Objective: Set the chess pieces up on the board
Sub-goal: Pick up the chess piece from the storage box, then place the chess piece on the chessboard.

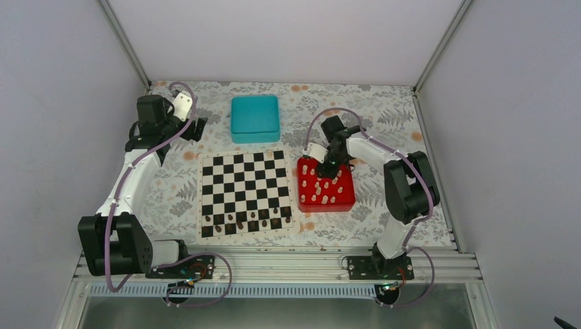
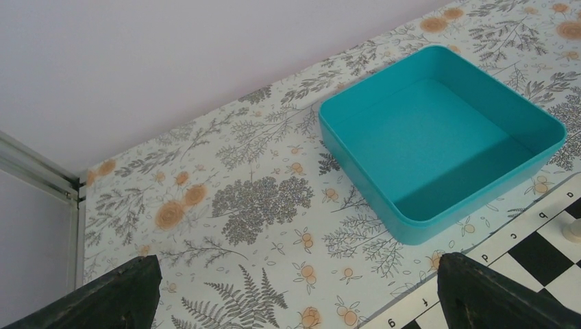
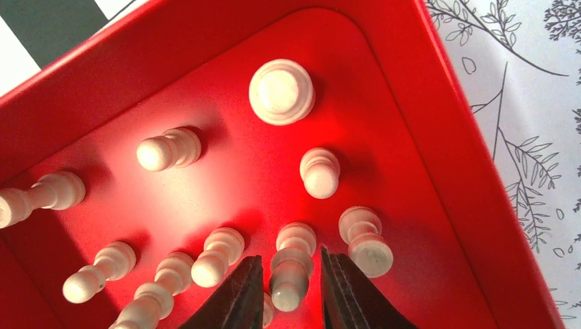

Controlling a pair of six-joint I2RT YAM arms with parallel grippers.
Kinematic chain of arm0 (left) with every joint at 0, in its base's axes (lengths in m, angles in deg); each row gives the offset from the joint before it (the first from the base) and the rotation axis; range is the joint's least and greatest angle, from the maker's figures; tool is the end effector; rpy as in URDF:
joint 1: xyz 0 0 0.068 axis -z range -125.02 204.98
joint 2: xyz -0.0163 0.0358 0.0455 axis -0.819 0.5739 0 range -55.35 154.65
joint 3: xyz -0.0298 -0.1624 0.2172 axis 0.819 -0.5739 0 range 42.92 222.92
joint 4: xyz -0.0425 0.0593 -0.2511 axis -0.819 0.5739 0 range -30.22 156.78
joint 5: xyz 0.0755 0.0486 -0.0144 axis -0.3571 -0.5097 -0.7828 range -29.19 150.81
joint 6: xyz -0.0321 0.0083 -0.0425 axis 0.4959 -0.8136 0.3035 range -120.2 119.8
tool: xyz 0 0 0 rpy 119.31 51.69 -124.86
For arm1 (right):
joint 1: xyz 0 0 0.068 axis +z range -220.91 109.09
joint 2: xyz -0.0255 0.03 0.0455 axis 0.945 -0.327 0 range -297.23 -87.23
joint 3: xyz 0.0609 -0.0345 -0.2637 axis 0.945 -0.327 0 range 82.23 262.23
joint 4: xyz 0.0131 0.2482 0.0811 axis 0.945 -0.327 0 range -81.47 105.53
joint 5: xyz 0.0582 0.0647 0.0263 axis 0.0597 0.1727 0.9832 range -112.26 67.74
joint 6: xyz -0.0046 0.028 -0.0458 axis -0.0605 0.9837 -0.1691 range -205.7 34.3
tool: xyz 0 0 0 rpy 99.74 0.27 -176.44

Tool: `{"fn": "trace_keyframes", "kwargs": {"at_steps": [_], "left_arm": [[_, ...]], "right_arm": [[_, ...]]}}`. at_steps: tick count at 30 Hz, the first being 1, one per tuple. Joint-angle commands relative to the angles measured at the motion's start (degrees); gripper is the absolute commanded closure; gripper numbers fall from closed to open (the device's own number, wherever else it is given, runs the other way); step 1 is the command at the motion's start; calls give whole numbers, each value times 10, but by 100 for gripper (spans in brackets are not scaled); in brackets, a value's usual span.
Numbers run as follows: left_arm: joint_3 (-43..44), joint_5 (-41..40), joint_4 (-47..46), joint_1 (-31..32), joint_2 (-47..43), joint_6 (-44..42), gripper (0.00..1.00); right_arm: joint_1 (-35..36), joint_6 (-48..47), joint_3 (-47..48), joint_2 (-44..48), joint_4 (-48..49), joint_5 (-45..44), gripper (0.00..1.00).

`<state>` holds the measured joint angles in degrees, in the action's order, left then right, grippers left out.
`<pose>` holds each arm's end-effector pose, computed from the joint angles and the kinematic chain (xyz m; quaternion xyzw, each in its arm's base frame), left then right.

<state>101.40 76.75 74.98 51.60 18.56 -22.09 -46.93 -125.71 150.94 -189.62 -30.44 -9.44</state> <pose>0.2921 0.0075 0.3047 0.2061 0.8381 -0.0102 0.5050 0.3013 0.1427 0.1785 -0.5329 0.8340 0.0976 0.1043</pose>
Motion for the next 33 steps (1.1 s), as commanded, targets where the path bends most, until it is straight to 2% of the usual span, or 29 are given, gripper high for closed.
{"fn": "trace_keyframes", "kwargs": {"at_steps": [1,6,15,23,33], "left_arm": [[-4,10,-4,-2,-6,-6,0],[-3,13,-4,-3,-7,-6,0],[-2,16,-3,-4,-10,-6,0],[2,12,-1,-5,-21,-5,0],[4,-27,-12,-15,-46,-5,0]], "right_arm": [[5,-3,-9,-2,5,4,79],[6,-1,-3,3,-6,2,89],[33,14,80,32,-69,-19,94],[92,14,291,-23,-146,-33,95],[179,9,591,-236,-166,-25,94]]}}
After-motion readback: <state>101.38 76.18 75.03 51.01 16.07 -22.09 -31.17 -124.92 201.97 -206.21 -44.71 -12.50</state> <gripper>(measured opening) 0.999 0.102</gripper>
